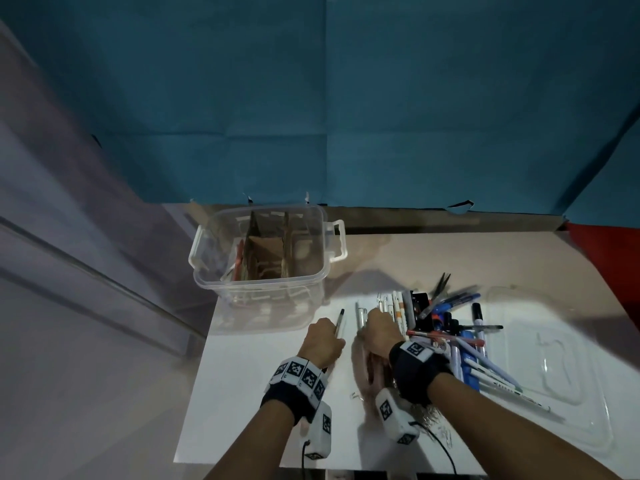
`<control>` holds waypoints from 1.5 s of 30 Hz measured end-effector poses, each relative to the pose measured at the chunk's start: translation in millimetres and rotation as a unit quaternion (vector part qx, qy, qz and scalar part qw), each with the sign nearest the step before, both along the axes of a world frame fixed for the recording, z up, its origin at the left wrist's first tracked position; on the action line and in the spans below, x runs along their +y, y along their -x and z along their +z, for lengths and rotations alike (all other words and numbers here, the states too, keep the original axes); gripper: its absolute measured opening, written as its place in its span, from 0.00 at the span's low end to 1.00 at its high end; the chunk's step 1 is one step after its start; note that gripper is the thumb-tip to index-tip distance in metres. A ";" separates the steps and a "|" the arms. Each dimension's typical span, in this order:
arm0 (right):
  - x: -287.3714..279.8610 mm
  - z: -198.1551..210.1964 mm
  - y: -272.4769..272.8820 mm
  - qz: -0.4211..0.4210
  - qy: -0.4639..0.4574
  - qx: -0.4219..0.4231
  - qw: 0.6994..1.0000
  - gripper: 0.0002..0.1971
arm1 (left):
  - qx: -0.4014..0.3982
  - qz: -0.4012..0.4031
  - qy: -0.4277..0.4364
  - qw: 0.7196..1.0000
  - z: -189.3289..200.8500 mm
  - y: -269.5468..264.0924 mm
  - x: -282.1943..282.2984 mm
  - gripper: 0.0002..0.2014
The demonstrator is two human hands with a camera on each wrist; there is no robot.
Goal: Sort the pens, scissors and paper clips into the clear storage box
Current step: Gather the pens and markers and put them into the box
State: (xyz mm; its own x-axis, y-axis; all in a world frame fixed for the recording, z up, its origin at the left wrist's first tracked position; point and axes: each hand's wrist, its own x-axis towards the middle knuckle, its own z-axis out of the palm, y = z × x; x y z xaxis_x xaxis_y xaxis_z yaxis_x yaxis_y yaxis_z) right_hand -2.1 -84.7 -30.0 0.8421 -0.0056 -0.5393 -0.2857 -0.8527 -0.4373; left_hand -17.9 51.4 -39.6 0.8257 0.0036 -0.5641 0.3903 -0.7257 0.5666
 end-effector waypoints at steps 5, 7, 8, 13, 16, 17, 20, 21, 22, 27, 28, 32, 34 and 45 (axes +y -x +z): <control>-36.8 59.5 -18.9 -0.014 -0.137 -0.030 0.990 0.07 | -0.020 0.018 0.139 0.990 68.0 -5.4 7.7 0.08; -45.0 89.1 -26.8 -0.011 -0.184 -0.033 0.982 0.09 | -0.031 0.036 0.214 0.976 97.2 -6.6 14.1 0.09; -46.7 101.0 -31.1 -0.018 -0.201 -0.023 0.979 0.09 | -0.042 0.041 0.239 0.969 110.4 -7.6 19.6 0.09; -12.6 136.8 -58.6 -0.003 -0.278 0.011 0.961 0.07 | -0.141 0.085 0.250 0.954 157.5 -26.6 75.5 0.13; 38.6 149.0 -63.7 0.055 -0.272 0.008 0.961 0.10 | -0.163 0.137 0.195 0.958 164.2 -35.4 118.5 0.16; 57.5 152.7 -65.2 0.074 -0.265 0.011 0.961 0.11 | -0.163 0.159 0.182 0.957 165.5 -36.8 131.8 0.16; 108.9 162.0 -78.0 0.105 -0.260 0.004 0.960 0.13 | -0.185 0.197 0.129 0.954 171.0 -48.1 163.3 0.14; 124.5 164.0 -85.7 0.109 -0.262 -0.008 0.959 0.13 | -0.191 0.199 0.109 0.955 172.3 -55.7 171.6 0.12; 139.8 167.0 -94.1 0.111 -0.260 -0.022 0.959 0.12 | -0.190 0.195 0.088 0.958 171.5 -65.9 179.0 0.11; 190.7 157.7 -128.2 0.155 -0.183 -0.049 0.970 0.20 | -0.167 0.156 -0.058 0.972 152.1 -104.7 197.1 0.09; 191.3 151.2 -132.5 0.155 -0.174 -0.031 0.972 0.22 | -0.171 0.142 -0.092 0.971 151.1 -105.4 195.6 0.12; 165.8 134.7 -139.6 0.130 -0.175 -0.025 0.976 0.19 | -0.215 0.091 -0.123 0.964 164.1 -92.4 180.0 0.09; 141.3 136.3 -138.0 0.111 -0.181 -0.014 0.977 0.14 | -0.238 0.075 -0.099 0.963 169.2 -83.2 166.1 0.07; -24.8 126.7 -90.8 0.027 -0.166 -0.030 0.985 0.11 | -0.074 -0.134 0.098 0.983 124.3 -37.4 6.8 0.07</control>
